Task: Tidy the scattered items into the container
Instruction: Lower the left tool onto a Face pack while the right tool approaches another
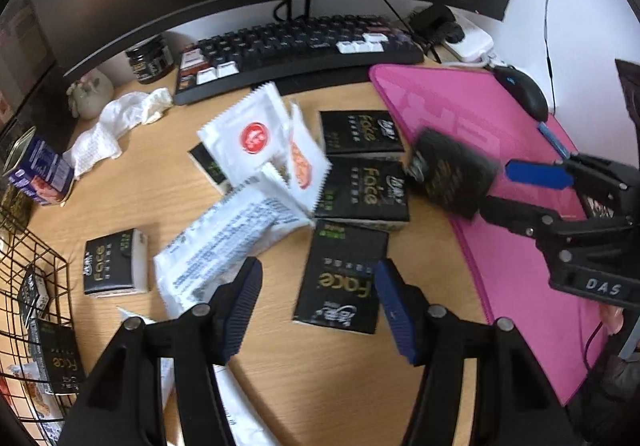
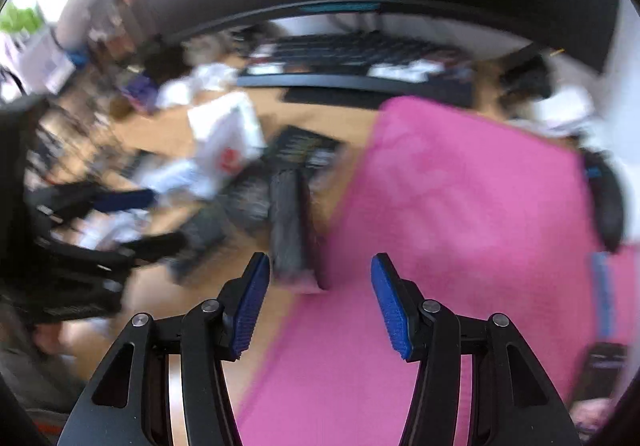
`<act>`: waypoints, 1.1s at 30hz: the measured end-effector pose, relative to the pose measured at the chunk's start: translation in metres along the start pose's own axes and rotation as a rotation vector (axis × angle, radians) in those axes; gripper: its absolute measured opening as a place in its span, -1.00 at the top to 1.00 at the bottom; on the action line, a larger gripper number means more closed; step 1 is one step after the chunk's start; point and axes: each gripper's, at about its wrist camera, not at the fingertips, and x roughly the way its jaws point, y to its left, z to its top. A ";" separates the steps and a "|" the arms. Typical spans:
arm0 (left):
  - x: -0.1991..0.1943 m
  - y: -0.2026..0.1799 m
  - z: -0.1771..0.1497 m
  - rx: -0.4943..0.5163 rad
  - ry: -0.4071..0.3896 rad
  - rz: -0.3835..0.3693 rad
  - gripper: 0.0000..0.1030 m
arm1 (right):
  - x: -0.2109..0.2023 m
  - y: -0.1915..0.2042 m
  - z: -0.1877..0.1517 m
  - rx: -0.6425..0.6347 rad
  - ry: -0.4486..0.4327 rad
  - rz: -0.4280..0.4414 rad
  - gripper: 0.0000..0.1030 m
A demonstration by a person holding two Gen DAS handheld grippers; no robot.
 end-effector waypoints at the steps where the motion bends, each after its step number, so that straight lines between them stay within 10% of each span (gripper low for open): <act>1: 0.001 -0.003 0.000 0.007 0.001 0.003 -0.25 | -0.001 0.000 -0.003 -0.012 0.002 -0.024 -0.02; 33: 0.030 0.008 0.002 -0.025 0.058 0.012 -0.25 | 0.036 0.013 0.010 -0.061 0.003 0.062 -0.07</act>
